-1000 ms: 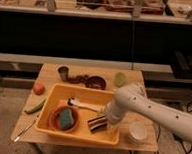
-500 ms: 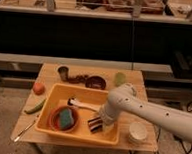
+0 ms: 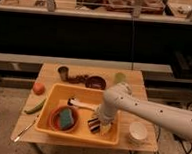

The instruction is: Place eraser in purple bowl

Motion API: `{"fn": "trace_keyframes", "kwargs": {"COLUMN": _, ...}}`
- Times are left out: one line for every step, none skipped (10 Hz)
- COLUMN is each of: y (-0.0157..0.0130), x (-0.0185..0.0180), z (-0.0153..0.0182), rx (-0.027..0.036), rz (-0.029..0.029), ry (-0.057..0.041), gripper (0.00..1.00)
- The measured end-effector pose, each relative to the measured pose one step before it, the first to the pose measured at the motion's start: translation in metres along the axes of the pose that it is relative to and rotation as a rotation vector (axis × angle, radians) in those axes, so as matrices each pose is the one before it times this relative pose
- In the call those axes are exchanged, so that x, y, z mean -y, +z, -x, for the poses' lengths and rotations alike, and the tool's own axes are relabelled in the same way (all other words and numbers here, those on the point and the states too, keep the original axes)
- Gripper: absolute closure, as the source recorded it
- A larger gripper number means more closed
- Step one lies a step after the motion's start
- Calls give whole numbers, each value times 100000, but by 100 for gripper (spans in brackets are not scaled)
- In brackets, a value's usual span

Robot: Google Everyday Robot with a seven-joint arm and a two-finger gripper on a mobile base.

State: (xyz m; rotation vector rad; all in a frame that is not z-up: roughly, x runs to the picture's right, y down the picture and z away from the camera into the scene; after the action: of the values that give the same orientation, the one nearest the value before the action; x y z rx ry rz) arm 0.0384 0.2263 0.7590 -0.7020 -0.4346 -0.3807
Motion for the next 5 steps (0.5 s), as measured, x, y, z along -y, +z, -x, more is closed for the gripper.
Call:
{"fn": "trace_keyframes", "kwargs": {"y": 369, "x": 54, "z": -139, "rx": 387, "rz": 626, "ry": 372, "gripper": 35}}
{"fn": "trace_keyframes", "kwargs": {"y": 394, "x": 24, "z": -92, "rx": 437, "rz": 481, "ry": 298, "gripper": 35}}
{"fn": "trace_keyframes", "kwargs": {"y": 312, "x": 3, "z": -99, "rx": 180, "rz": 344, "ry": 154, "gripper": 35}}
{"fn": "trace_keyframes", "kwargs": {"y": 519, "x": -85, "z": -256, "rx": 201, "rz": 390, "ry": 866, "gripper": 35}}
{"fn": "trace_keyframes", "kwargs": {"y": 434, "x": -136, "z": -307, "rx": 336, "rz": 41, "ry": 1095, "gripper": 36}}
